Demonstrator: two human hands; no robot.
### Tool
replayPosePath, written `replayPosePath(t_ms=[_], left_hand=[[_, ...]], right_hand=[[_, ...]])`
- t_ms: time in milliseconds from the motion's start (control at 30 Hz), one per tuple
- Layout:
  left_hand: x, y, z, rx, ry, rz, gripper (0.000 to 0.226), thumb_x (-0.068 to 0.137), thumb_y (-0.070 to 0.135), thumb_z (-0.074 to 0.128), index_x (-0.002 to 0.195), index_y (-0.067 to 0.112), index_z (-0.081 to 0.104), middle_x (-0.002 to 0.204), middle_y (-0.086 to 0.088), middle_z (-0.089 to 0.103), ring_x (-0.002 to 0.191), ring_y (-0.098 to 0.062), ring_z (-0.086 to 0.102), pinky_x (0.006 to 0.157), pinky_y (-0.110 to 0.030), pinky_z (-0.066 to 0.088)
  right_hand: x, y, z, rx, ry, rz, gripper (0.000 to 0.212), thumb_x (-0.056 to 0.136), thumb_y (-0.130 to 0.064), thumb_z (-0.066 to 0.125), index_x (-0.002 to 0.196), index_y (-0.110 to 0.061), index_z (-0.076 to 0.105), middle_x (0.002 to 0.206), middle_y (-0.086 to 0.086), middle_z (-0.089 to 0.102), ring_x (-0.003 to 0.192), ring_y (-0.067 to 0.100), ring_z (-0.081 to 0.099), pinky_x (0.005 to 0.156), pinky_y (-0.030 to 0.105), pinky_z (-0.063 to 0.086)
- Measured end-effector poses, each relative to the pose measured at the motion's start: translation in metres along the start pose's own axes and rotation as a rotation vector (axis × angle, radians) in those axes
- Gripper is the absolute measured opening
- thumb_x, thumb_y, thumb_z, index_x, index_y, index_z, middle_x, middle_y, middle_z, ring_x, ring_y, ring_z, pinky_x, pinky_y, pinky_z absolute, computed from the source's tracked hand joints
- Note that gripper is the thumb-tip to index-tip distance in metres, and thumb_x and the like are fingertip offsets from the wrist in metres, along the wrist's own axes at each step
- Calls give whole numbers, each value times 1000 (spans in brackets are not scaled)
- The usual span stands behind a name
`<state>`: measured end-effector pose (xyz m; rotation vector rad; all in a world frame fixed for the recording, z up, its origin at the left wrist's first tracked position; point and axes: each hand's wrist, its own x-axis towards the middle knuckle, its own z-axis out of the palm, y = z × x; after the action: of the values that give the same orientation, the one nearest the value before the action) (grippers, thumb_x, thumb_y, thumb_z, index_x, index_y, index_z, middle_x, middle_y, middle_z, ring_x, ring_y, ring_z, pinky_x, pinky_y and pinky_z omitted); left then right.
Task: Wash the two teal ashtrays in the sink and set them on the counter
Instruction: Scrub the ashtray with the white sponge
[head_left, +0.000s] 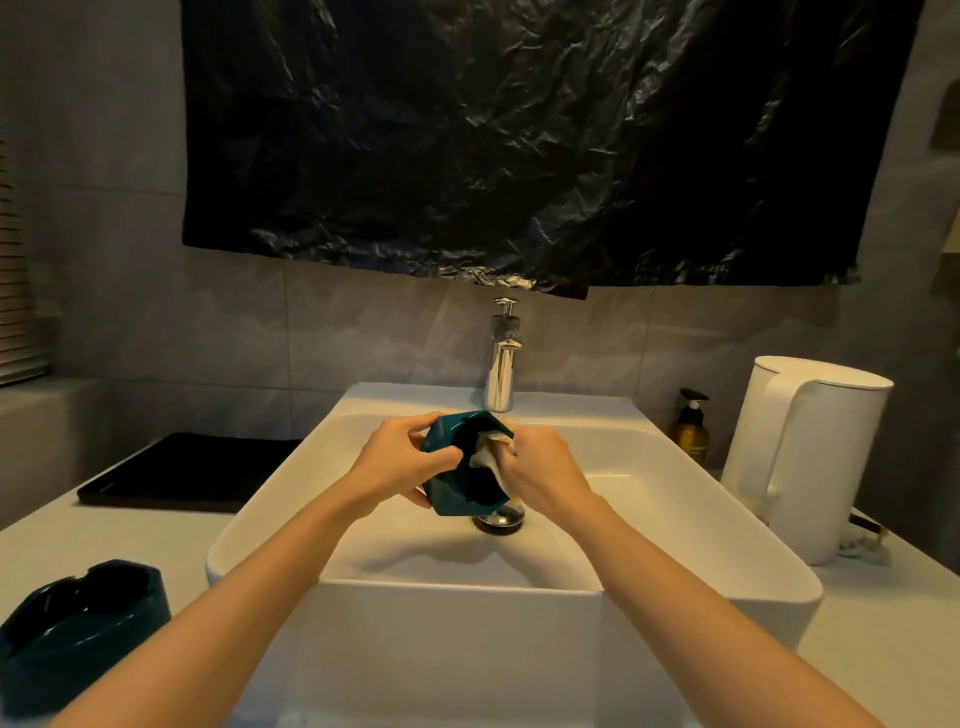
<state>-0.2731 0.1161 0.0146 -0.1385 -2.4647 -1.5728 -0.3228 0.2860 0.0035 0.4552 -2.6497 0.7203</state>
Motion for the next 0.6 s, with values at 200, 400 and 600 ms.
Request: replayPosePath(t_ms=[200, 400, 600], left_hand=[[-1, 2, 1, 10, -21, -28, 38, 86, 18, 65, 123, 22, 58, 101, -5, 65, 91, -26, 64, 58, -33, 60], [1, 6, 4, -67, 26, -39, 31, 89, 28, 61, 120, 26, 60, 105, -2, 64, 85, -14, 61, 57, -21, 55], [1, 5, 9, -234, 12, -30, 67, 82, 18, 70, 139, 28, 38, 122, -2, 52, 104, -21, 56, 67, -29, 56]], right_hand=[[5, 0, 4, 257, -76, 95, 21, 86, -7, 63, 106, -13, 67, 95, 6, 67, 87, 21, 62, 71, 30, 54], [-5, -5, -2, 26, -14, 22, 27, 97, -24, 47, 76, -9, 56, 75, 7, 55, 66, 20, 49, 51, 25, 33], [8, -3, 2, 368, -128, 347, 11, 91, -16, 53, 92, -6, 60, 91, 12, 64, 86, 26, 66, 76, 35, 58]])
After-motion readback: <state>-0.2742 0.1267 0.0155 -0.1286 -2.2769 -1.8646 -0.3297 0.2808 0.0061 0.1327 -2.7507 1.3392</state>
